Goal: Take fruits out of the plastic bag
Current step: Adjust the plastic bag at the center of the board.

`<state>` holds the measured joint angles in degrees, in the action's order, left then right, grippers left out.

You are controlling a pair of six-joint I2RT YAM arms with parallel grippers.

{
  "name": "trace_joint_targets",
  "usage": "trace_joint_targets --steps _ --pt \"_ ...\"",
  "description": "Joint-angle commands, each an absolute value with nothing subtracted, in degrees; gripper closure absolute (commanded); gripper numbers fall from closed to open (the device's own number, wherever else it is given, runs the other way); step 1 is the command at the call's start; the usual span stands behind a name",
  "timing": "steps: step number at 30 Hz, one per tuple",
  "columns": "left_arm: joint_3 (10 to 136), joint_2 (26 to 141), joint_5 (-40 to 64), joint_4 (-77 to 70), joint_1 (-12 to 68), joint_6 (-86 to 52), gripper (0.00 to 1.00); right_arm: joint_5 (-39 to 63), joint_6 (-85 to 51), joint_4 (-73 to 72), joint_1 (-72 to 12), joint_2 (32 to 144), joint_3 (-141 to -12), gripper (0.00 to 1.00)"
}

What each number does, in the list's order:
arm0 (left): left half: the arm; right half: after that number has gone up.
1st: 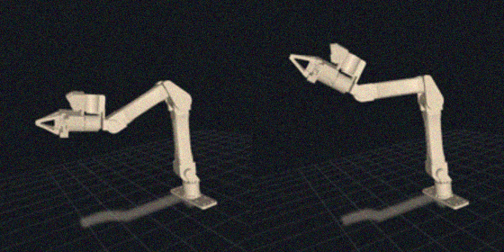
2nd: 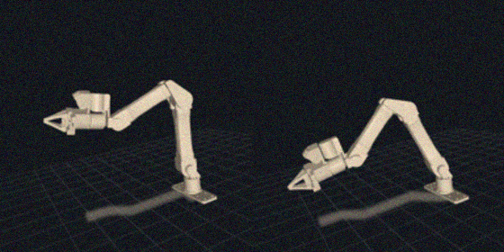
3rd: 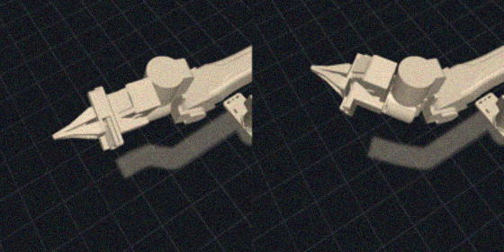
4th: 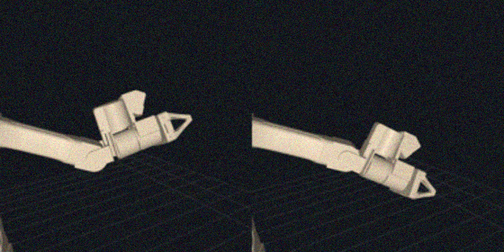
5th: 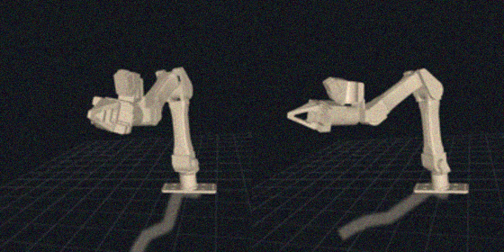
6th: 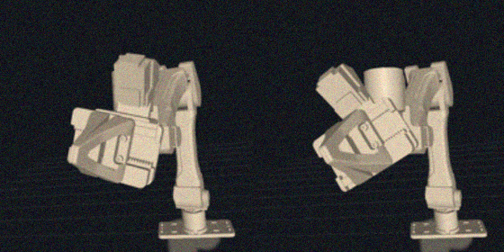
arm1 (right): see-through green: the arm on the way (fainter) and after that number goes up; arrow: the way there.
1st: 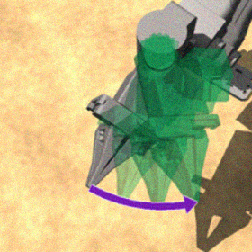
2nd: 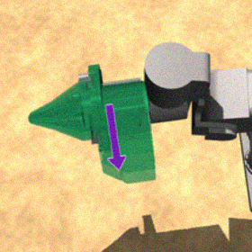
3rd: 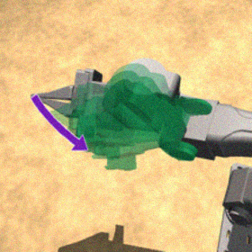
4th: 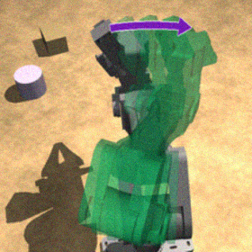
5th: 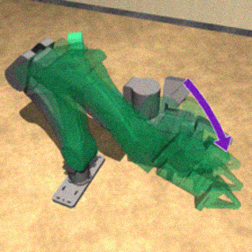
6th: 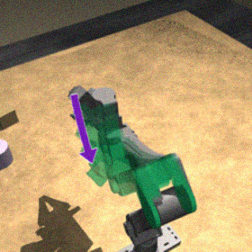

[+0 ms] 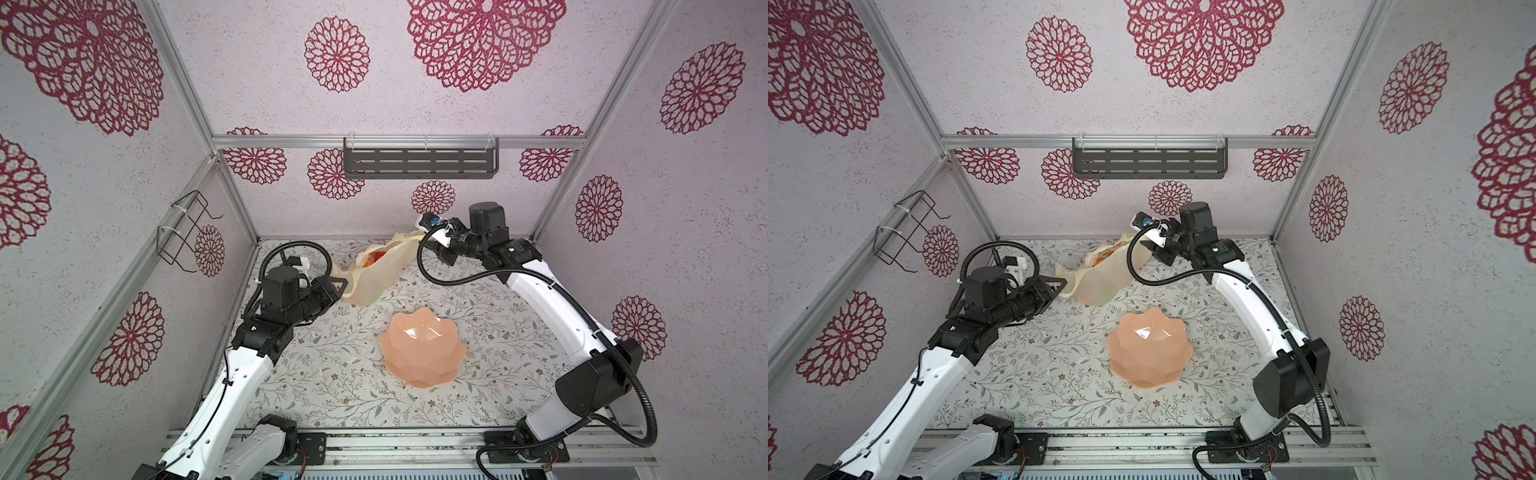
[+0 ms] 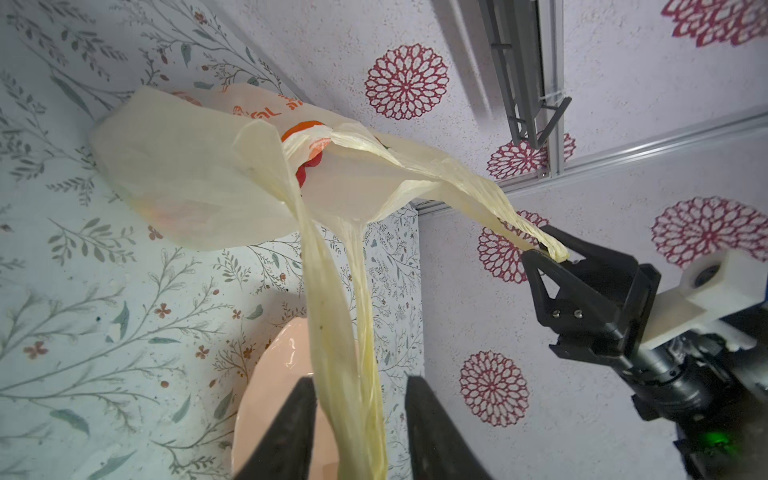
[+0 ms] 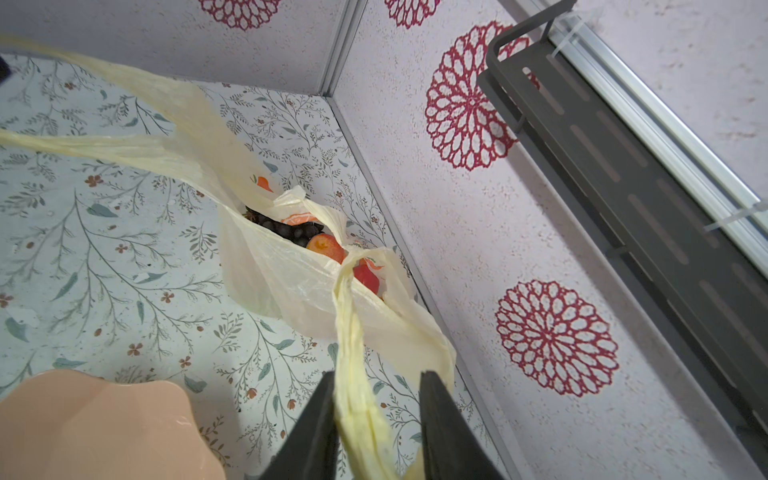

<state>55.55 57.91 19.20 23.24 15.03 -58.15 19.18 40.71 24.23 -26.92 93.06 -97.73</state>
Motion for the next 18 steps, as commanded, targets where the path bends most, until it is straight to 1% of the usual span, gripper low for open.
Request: trace_joint_targets --steps 1,3,5,7,9,11,12,15,18 --pt "56.2 57.4 18.2 23.6 15.4 -56.8 0.7 15.4 42.4 25.5 -28.0 93.3 -100.9 0.74" --pt "56.1 57.1 17.7 23.6 15.4 -56.6 0.7 14.4 42.5 25.5 -28.3 93.5 -101.2 0.76" --pt "55.9 57.0 17.3 23.7 15.4 -56.3 0.7 13.5 42.0 25.4 -28.4 93.5 -101.4 0.83" --pt "55.9 57.1 17.2 23.8 15.4 -56.1 0.7 13.2 40.7 25.4 -28.4 93.5 -101.8 0.92" --pt "55.9 57.5 16.7 23.7 15.4 -56.0 0.61 13.3 39.5 25.6 -28.5 93.4 -102.0 0.93" --pt "56.1 58.0 16.6 23.5 15.4 -55.7 0.63 13.7 37.8 25.6 -28.5 93.1 -102.0 0.94" --pt "56.3 58.5 16.8 23.3 15.3 -55.4 0.67 13.9 36.8 25.5 -28.5 92.8 -101.9 0.94" --pt "57.5 59.7 17.3 23.2 15.4 -54.8 0.87 14.4 32.7 24.3 -28.5 92.5 -102.0 0.95" --pt "59.9 61.0 17.2 23.9 15.2 -52.8 0.97 13.8 28.6 24.6 -28.5 93.8 -104.8 0.98"
